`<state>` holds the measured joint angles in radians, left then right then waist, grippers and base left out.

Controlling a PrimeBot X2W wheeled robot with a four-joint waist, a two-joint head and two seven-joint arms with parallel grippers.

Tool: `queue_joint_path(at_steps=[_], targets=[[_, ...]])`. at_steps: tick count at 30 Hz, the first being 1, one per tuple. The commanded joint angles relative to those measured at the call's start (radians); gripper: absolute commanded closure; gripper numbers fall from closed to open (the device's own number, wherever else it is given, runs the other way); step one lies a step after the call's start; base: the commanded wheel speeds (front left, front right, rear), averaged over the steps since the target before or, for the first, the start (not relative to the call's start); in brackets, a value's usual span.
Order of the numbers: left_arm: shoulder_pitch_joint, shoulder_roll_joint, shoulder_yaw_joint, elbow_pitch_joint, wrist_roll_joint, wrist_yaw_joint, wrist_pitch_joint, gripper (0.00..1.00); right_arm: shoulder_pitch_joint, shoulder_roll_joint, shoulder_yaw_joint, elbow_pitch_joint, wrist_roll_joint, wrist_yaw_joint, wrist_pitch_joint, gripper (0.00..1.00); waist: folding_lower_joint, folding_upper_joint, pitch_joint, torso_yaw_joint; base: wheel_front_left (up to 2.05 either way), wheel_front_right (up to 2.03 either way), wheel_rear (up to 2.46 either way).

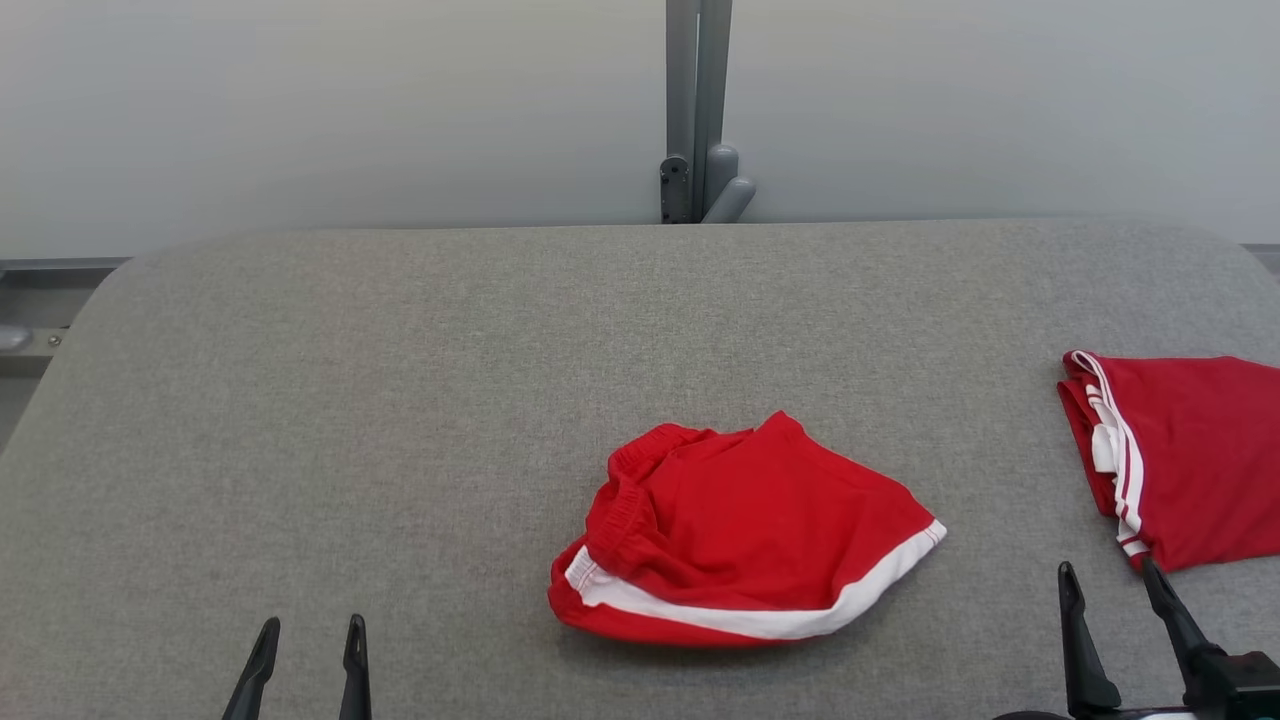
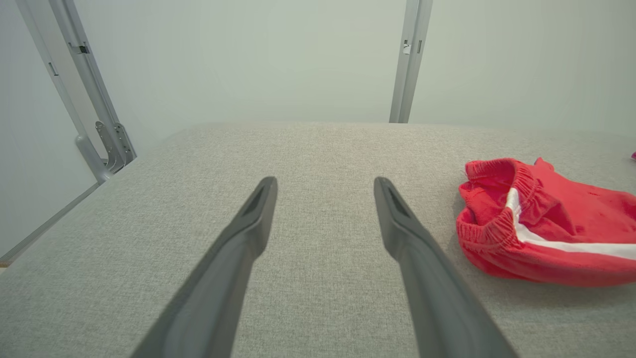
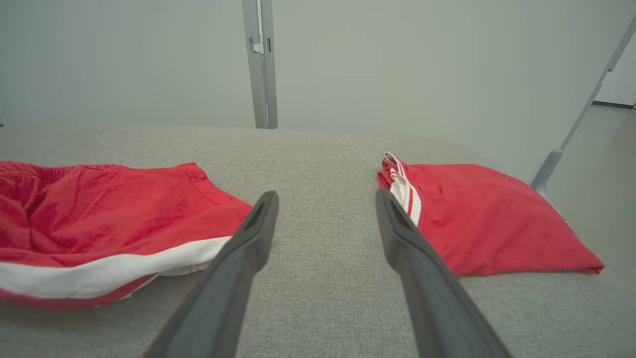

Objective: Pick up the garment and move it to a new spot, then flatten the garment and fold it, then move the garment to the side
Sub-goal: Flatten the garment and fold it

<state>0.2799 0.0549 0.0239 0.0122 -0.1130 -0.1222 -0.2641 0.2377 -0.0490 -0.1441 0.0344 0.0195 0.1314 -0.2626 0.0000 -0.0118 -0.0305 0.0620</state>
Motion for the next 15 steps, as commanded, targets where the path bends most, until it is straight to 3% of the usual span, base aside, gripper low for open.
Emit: queue_joint_path(at_steps=[1, 5, 9, 15], targets=[[-0.016, -0.001, 0.000, 0.001, 0.007, -0.003, 0.000, 0.00, -0.009, -0.003, -0.005, 0.009, 0.022, -0.001, -0.003, 0.00, 0.0000, 0.0118, 0.000, -0.001, 0.00, 0.00, 0.00], [-0.046, -0.003, -0.037, 0.013, -0.008, -0.008, 0.000, 0.00, -0.035, -0.003, 0.039, 0.077, 0.034, -0.001, -0.003, 0.00, 0.0000, 0.0118, 0.010, -0.008, 0.00, 0.00, 0.00], [-0.100, 0.020, -0.161, 0.087, -0.029, -0.009, 0.000, 0.00, -0.148, -0.086, 0.148, 0.239, 0.040, -0.002, 0.008, 0.00, 0.0000, 0.0118, 0.027, -0.023, 0.00, 0.00, 0.00], [-0.236, 0.054, -0.301, 0.189, -0.085, -0.008, 0.047, 0.00, -0.390, -0.209, 0.349, 0.408, 0.097, -0.001, 0.180, 0.00, 0.0000, 0.0118, 0.087, -0.040, 0.00, 0.00, 0.00]])
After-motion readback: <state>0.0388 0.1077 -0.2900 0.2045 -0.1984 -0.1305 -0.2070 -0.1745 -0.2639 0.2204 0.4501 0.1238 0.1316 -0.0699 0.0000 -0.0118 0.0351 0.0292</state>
